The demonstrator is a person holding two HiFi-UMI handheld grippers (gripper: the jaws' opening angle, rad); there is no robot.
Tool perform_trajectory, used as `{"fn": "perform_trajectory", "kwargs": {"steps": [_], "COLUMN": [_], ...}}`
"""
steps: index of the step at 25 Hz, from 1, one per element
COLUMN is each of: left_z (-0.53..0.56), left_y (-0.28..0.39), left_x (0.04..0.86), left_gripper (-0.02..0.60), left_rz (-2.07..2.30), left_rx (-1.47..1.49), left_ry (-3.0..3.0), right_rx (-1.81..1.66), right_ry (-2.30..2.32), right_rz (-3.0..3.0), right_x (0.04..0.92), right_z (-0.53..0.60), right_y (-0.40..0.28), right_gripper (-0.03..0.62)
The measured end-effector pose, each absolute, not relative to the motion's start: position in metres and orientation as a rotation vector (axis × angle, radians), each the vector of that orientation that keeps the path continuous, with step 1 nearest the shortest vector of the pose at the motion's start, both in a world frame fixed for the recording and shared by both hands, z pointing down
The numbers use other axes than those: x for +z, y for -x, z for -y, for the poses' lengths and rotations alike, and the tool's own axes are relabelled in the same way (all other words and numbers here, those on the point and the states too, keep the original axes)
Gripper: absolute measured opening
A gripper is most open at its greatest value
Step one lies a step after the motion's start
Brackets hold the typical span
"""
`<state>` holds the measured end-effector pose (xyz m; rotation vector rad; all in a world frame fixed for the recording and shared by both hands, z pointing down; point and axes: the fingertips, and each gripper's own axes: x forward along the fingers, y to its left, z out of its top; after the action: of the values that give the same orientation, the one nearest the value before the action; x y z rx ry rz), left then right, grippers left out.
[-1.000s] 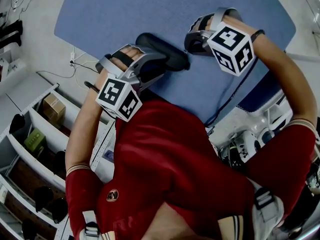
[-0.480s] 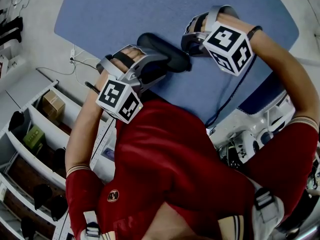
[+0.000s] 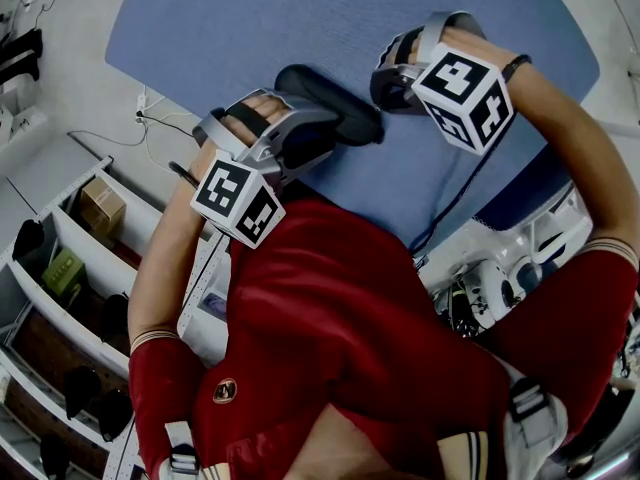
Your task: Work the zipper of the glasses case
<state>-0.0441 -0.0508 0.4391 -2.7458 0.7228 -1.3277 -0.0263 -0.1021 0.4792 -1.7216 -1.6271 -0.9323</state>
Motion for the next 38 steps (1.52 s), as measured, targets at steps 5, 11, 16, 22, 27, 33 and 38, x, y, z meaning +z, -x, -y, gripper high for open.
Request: {"fn": "perform_trajectory", "kwargs": {"steps": [5,11,16,22,27,33,38], "left_z": [0.051,0.052,0.051,0.055,0.055,0.049,0.047], "left_y": [0.044,0.045,0.045,0.048,0.048,0.048,0.049], "left_x": [0.439,0.438,0.439,0.441,0.443,0.440,0.442], "left_gripper": [0.176,0.175,0.173,0.166,0.166,0.166,0.166], "left_rz": [-0.725,-0.736,-0.732,-0.745,-0.757,-0.754,-0.756], "left_rx": [-1.321,-1.311,-1.317,-1.301,-1.302,-1.328,-1.339], "left_ry": [2.747,2.745,2.736,2.728,2.715,2.706,2.700], "right_rx": [-0.919,-0.881,-0.868,-0.847,-0.807,-0.738,-0.665], "right_ry": [1.708,1.674,1.594,1.467,1.367,1.209,1.058], "right_rz": [1.641,1.659,1.690,1.739,1.779,1.861,1.940], "right_x": [0.482,0.482,0.482,0.483,0.483,0.478,0.480], "right_z": [0.099,0.100,0.100,0.102,0.098,0.085,0.077], "right_y": [0.027,0.029,0.027,0.026,0.017,0.009,0.008], "right_gripper": [0.018,0.002,0.000,-0.002,-0.002,-0.002,-0.002]}}
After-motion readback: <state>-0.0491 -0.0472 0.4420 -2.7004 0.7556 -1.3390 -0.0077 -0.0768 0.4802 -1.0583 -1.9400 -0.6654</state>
